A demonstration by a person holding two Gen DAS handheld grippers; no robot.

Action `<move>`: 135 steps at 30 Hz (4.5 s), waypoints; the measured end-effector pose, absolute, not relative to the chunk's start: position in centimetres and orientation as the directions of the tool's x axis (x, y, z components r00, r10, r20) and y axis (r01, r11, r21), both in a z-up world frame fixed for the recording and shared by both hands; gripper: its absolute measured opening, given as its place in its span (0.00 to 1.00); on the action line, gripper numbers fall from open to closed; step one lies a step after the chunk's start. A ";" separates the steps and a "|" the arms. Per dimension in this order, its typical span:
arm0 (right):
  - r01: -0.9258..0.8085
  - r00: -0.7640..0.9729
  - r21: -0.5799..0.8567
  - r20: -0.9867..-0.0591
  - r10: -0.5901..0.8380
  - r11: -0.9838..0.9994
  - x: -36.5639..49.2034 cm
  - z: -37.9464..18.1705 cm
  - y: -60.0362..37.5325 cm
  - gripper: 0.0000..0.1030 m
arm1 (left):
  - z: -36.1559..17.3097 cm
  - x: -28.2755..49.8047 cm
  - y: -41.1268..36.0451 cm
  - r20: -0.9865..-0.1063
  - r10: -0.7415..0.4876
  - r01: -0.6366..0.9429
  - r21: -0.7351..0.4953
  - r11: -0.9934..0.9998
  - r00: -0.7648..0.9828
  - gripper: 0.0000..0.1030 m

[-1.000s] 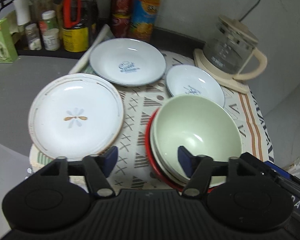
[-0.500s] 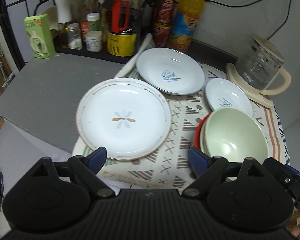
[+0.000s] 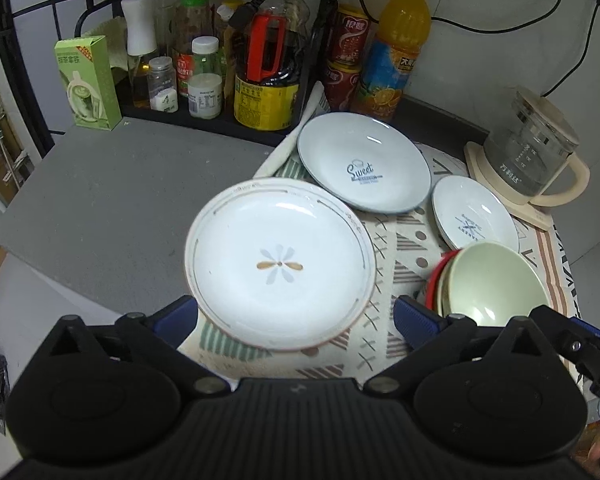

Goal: Organize plates and bowls

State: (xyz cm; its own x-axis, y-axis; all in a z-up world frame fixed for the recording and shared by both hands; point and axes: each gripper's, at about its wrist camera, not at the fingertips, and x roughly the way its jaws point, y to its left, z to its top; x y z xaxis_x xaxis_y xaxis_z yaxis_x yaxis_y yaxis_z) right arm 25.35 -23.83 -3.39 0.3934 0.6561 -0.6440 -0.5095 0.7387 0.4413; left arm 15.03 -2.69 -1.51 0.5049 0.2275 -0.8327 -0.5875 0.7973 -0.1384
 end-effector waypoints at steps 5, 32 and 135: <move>-0.482 0.414 0.429 -0.657 0.630 0.764 25.8 -2.9 -21.5 0.98 | -1.5 15.6 0.0 -0.831 0.207 -0.573 -0.155 0.805 0.516 1.00; -0.289 0.530 0.351 -0.716 0.454 0.891 28.4 -2.9 -12.8 0.98 | -2.7 23.0 9.7 -0.824 0.042 -0.376 -0.212 0.902 0.565 0.97; -0.185 0.544 0.298 -0.762 0.351 0.936 31.2 -8.2 -9.3 0.19 | -8.6 30.0 10.7 -0.822 -0.165 -0.246 -0.345 0.906 0.545 0.20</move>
State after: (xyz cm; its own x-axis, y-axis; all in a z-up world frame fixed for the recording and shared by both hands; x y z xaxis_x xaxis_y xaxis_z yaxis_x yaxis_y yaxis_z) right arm 31.16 -9.25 -8.21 0.5445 0.3506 -0.7620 -0.1853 0.9363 0.2984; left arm 29.99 10.69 -8.57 0.5445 -0.1654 -0.8223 -0.2459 0.9058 -0.3450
